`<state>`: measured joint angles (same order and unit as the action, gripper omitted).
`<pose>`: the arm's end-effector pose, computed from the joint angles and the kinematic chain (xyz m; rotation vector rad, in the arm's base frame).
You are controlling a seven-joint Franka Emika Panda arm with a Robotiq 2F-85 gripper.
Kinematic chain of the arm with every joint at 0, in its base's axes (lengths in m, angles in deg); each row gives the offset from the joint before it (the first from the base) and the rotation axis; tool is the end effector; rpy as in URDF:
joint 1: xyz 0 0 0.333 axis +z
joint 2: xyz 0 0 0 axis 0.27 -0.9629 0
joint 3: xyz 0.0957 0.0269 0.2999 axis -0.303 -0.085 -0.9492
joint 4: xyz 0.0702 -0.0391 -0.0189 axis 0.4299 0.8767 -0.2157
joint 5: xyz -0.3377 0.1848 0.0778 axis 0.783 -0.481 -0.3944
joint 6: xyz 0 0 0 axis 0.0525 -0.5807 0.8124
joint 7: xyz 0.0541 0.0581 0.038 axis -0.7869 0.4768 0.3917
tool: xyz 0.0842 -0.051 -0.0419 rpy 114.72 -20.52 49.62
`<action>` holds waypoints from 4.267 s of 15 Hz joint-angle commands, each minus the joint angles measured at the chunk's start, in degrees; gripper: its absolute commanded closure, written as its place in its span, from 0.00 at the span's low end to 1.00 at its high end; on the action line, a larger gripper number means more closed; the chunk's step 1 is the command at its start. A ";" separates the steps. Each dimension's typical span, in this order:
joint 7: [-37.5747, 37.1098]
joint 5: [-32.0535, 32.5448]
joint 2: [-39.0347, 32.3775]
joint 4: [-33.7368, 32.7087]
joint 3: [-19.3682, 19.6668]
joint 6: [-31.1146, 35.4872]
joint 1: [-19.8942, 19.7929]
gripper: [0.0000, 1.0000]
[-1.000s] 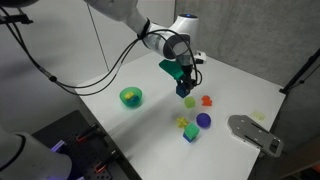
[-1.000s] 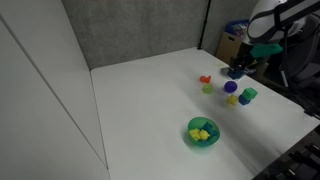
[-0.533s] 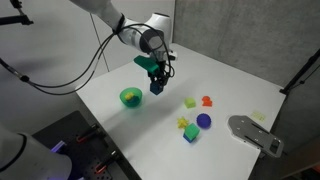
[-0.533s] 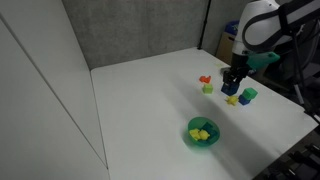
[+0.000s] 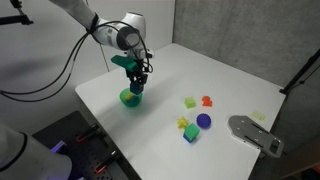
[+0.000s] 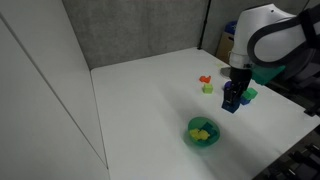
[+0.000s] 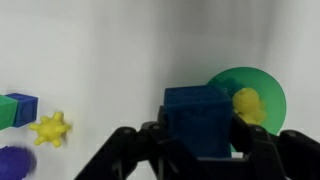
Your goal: Remove the blue block from the top of the stack and put it in the green bowl.
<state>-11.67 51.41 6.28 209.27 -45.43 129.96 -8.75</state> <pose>0.5091 0.0804 0.2531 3.0723 0.1357 -0.2946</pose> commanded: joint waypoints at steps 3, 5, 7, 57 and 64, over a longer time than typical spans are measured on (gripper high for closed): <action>-0.51 0.24 1.22 1.12 -0.94 0.04 -0.14 0.43; -0.51 0.24 1.36 1.16 -0.91 0.04 -0.19 0.43; -0.51 0.24 1.36 1.17 -0.91 0.05 -0.19 0.43; 11.62 -2.24 8.35 3.52 0.98 5.24 -8.18 0.00; 16.52 -3.00 20.65 0.16 4.63 -10.79 -9.47 0.00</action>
<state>1.58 49.84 21.94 210.43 -41.52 125.04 -18.16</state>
